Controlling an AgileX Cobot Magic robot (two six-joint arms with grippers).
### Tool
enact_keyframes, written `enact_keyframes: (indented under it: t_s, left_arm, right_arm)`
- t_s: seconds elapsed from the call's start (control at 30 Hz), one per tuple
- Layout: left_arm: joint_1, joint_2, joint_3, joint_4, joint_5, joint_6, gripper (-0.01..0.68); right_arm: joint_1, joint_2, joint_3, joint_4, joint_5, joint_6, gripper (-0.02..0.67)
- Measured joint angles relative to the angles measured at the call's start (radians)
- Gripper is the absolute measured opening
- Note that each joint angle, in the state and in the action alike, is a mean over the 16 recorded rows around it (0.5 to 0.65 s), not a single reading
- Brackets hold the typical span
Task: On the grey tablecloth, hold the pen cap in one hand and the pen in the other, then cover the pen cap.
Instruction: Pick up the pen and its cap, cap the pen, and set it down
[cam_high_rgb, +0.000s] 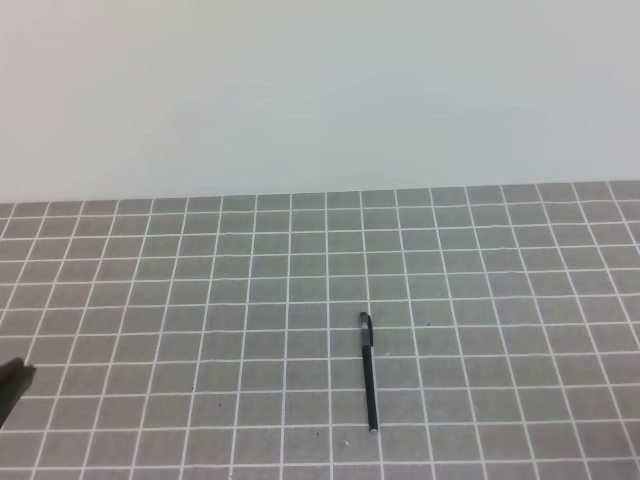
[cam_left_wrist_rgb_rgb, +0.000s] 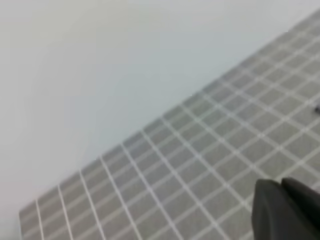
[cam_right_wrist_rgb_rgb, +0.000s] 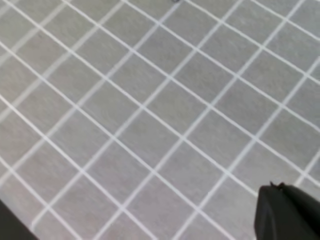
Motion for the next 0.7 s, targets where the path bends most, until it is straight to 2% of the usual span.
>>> enact_keyframes:
  t_s: [0.27,0.7]
  left_arm:
    - [0.000,-0.004,0.003,-0.001,0.067,0.000,-0.001]
    - [0.001,-0.003,0.006,-0.001,0.078,0.000,-0.001]
  right_arm:
    - [-0.001,-0.047,0.040,-0.038,0.002,0.007,0.000]
    - [-0.001,-0.048,0.040,-0.042,0.004,0.012,-0.003]
